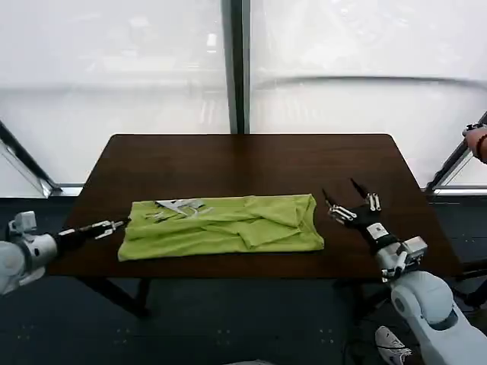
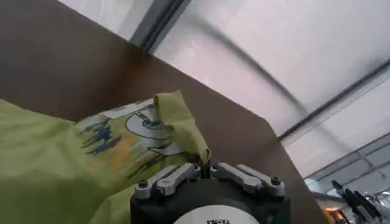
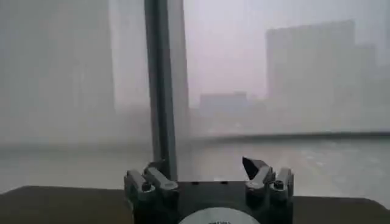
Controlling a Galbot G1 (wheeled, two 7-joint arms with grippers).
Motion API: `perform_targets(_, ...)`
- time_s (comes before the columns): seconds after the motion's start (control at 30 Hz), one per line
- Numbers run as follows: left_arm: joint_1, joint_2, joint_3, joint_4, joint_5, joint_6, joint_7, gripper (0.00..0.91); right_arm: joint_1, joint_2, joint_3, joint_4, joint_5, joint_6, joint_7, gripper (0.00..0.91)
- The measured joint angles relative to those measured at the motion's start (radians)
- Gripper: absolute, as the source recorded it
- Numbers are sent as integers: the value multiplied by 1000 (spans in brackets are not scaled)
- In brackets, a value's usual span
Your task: Fold and organize the clothes.
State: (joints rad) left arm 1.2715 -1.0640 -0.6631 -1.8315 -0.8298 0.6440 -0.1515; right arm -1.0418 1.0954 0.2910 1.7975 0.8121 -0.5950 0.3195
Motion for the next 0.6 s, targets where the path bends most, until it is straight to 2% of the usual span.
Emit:
perform_targets(0.4,-17,-2,-11,9,-4,-25,3,0,8,15,24,-16,1,60,-22,0)
perform_targets(0.5,-21,-1,-17,13,-5,-26,3,0,1,13,24,-13,-18,94,-60,0)
perform_targets(0.6,-25,0,-22,16,-7,-28,3,0,-11,0,22,-9,-59,152,-102,0)
